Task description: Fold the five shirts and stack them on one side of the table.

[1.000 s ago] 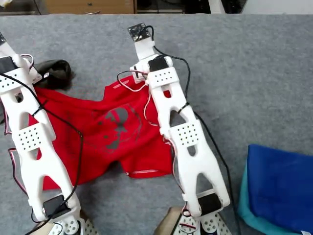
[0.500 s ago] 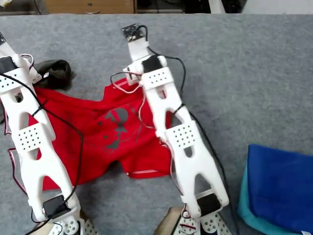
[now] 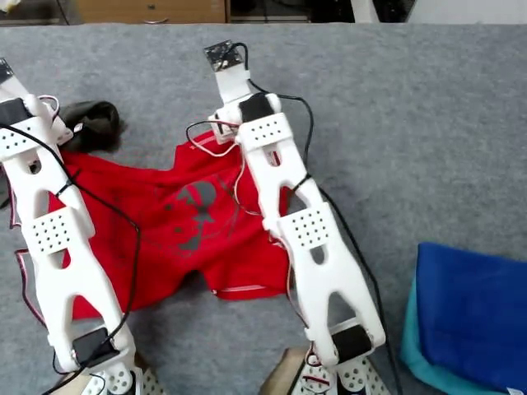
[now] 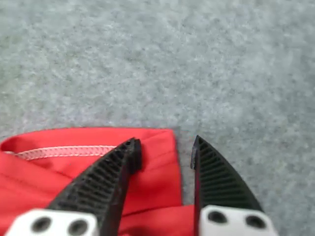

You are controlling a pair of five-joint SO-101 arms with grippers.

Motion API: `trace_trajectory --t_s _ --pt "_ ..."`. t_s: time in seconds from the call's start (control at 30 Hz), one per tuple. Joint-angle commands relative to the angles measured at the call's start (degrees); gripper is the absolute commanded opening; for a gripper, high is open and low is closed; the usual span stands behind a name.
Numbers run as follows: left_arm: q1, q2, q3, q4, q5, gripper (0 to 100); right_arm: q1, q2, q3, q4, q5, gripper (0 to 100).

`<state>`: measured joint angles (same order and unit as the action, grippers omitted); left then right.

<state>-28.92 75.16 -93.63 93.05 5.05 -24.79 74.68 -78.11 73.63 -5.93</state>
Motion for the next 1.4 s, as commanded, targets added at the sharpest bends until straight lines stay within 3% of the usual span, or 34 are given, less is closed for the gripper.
trace_trajectory --t_s 0.0,0.13,0.5,0.67,1.37 --pt "0.26 -1.10 -2.20 -0.97 -0.44 2 0.57 -0.22 -1.63 0.26 -0.09 15.9" --pt "0.26 -1.01 -2.20 -0.97 -0.44 2 0.57 -0.22 -1.71 0.00 -0.18 0.0" --pt "0.26 -1.01 -2.20 -0.97 -0.44 2 0.75 -0.57 -2.95 0.70 -0.53 0.4" --pt "0.26 -0.92 -2.20 -0.97 -0.44 2 0.84 -3.30 -7.25 4.04 -3.25 0.4" --pt "2.90 -2.95 -2.37 -2.20 -0.18 2 0.75 -23.69 -17.10 20.13 -2.90 0.4"
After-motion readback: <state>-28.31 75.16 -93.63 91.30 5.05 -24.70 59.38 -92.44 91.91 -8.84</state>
